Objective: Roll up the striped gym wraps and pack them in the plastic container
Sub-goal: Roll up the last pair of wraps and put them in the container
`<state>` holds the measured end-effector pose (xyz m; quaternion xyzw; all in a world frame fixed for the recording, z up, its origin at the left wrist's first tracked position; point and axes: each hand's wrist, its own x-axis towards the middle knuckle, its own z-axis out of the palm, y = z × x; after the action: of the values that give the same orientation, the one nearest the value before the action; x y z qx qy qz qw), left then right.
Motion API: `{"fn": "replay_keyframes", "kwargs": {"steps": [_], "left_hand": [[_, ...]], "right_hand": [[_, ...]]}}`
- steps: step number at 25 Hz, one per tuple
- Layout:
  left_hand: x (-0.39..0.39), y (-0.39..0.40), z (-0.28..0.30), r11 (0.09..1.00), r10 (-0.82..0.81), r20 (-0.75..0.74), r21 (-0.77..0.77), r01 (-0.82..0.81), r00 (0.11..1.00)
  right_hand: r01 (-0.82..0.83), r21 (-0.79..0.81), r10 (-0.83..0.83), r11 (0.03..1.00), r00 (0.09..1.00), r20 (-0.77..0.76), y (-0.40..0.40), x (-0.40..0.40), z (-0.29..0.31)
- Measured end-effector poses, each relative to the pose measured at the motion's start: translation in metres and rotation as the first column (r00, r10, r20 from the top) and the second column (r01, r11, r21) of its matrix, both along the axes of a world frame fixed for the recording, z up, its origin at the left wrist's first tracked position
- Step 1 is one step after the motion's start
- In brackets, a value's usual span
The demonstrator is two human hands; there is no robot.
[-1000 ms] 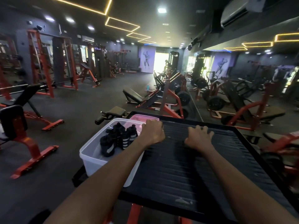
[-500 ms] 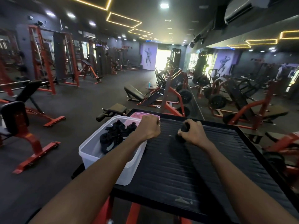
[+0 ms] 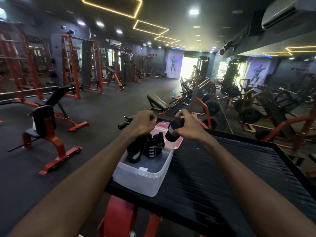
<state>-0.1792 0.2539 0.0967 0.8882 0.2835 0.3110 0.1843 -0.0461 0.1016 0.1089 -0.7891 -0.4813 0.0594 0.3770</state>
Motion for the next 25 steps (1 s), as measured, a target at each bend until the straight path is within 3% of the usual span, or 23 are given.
{"fn": "replay_keyframes", "kwargs": {"steps": [7, 12, 18, 25], "left_hand": [[-0.033, 0.016, -0.009, 0.994, -0.041, -0.139, 0.094, 0.055, 0.989], [-0.042, 0.022, -0.026, 0.993, -0.047, -0.349, 0.083, 0.081, 0.936], [-0.046, 0.020, -0.036, 0.991, -0.048, -0.431, 0.095, 0.098, 0.901], [-0.046, 0.023, -0.041, 0.991, -0.044, -0.409, 0.097, 0.092, 0.912]], "right_hand": [[-0.159, -0.271, 0.201, 0.950, 0.970, 0.135, 0.031, -0.041, -0.016], [-0.169, -0.456, 0.294, 0.874, 0.931, 0.219, 0.050, -0.065, -0.036], [-0.068, -0.447, 0.236, 0.892, 0.914, 0.331, 0.059, -0.082, -0.062], [-0.135, -0.334, 0.257, 0.933, 0.899, 0.355, 0.066, -0.081, -0.072]]}}
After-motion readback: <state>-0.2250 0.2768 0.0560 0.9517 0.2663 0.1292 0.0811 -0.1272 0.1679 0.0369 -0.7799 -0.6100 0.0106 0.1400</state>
